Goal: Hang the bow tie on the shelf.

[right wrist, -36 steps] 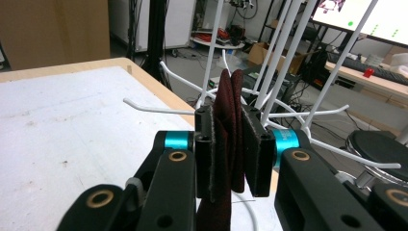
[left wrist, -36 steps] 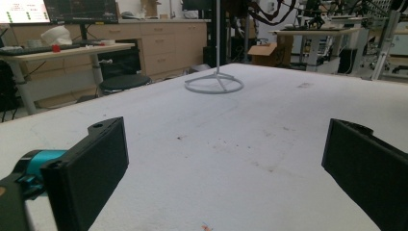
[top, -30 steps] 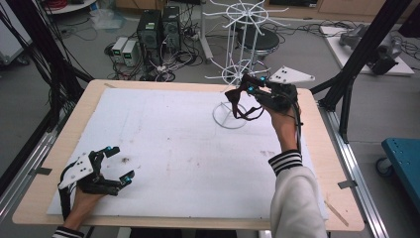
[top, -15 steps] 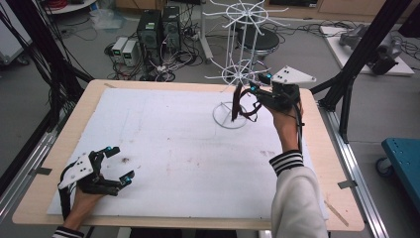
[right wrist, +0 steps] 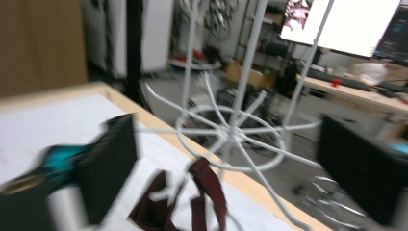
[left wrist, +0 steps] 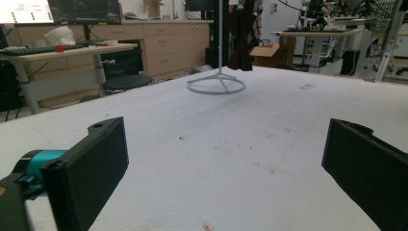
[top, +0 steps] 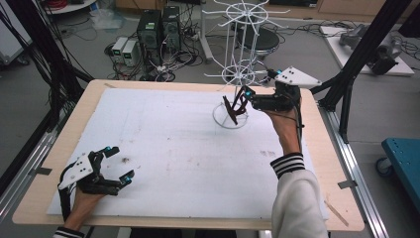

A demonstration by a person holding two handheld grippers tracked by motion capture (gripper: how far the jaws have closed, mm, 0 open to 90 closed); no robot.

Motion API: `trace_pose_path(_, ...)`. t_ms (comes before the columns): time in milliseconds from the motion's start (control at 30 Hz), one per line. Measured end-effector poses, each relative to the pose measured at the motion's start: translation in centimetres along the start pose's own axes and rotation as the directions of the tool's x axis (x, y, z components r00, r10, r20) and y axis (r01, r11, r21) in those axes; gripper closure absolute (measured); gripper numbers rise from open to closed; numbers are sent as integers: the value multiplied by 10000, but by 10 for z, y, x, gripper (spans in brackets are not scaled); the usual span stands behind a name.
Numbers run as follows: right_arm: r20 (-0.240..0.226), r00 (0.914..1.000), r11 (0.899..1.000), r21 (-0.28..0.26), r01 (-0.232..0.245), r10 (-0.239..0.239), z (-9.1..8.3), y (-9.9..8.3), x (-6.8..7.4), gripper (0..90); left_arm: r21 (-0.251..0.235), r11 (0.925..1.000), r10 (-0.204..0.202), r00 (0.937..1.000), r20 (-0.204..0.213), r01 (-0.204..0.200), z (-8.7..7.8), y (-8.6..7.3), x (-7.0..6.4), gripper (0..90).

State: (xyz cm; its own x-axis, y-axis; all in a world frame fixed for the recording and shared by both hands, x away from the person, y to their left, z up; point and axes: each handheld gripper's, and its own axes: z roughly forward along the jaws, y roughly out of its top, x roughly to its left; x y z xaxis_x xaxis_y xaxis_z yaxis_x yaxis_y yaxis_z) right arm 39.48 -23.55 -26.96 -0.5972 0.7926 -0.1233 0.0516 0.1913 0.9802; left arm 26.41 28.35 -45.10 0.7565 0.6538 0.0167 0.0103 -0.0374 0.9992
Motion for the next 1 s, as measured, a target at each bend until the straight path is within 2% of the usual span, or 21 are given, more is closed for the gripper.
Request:
trace_pose_path(33,-86,9999,9999,-110,-126,125,-3,-1,1,6,12,10000,-26,10000,-7,26,0,0,0,28)
trace_pose_path(167,-576,9983,9994,-334,-97,77,-17,-2,8,6,-15,10000,6,9999,-104,-6,0,0,-1,27)
trace_pose_path(233,-795,9964,9986,-434,-316,281,-24,-3,11,6,1,10000,30,9999,-134,-30,0,0,-1,27)
trace_pose_path(467,-1062,9936,9952,-856,-482,390,-48,-22,23,6,-408,9992,32,9989,-461,-51,-4,-2,-2,27)
trace_pose_path(600,-1070,9941,9905,-1334,-341,198,-63,-42,30,6,-446,9990,36,9986,-537,-60,-4,-2,-3,27)
trace_pose_path(700,-997,9945,9856,-1621,-478,318,-77,-62,39,6,-475,9988,46,9985,-551,-72,-5,-2,-2,27)
trace_pose_path(800,-868,9961,9861,-1633,-296,155,-87,-81,50,6,-493,9987,57,9985,-543,-84,-5,-2,-2,27)
trace_pose_path(1000,-784,9941,9849,-1499,-867,756,-97,-122,60,6,-567,9984,10,9981,-611,-45,-6,-3,-2,27)
